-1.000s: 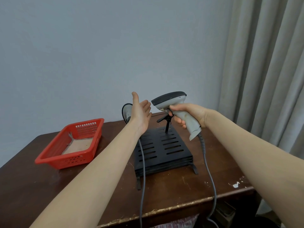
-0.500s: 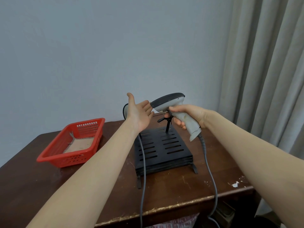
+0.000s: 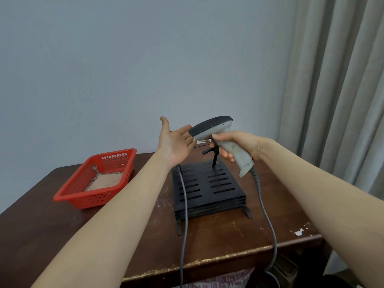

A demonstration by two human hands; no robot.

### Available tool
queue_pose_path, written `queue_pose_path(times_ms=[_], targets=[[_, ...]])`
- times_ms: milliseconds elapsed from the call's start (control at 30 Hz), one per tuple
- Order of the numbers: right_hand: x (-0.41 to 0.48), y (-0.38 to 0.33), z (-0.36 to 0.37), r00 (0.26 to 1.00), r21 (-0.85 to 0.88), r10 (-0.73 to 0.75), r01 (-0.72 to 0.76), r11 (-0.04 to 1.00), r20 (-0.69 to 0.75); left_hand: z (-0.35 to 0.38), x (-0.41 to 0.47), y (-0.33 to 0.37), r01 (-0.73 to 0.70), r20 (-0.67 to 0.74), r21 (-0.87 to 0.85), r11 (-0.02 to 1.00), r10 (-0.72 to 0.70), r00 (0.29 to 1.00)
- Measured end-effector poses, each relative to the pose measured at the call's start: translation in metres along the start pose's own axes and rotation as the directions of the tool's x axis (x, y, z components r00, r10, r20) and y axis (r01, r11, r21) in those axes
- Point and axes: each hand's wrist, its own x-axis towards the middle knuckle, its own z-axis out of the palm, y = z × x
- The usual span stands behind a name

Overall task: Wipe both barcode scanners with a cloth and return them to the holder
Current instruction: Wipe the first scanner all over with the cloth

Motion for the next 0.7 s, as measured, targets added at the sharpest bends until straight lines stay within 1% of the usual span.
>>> queue_pose_path(times_ms=[333, 567, 700], targets=[[-0.0018, 0.0018, 0.0028, 1.0, -0.029, -0.017, 0.017, 0.999, -0.008, -0.0047, 0.0005, -0.0001, 0.016, 0.042, -0.012, 1.0, -0.016, 0.999], [-0.0026, 0.0028, 0.0061, 1.0, -0.008, 0.005, -0.005, 1.0, -0.006, -0.0024, -0.0042, 0.0008, 0.002, 0.019, -0.008, 1.0, -0.002, 1.0], [-0.0014, 0.0008, 0.0104, 1.0, 0.003, -0.007, 0.007, 1.0, -0.011, -0.0025, -0.0041, 0.0032, 0.007, 0.02, 0.002, 1.0, -0.007, 1.0]])
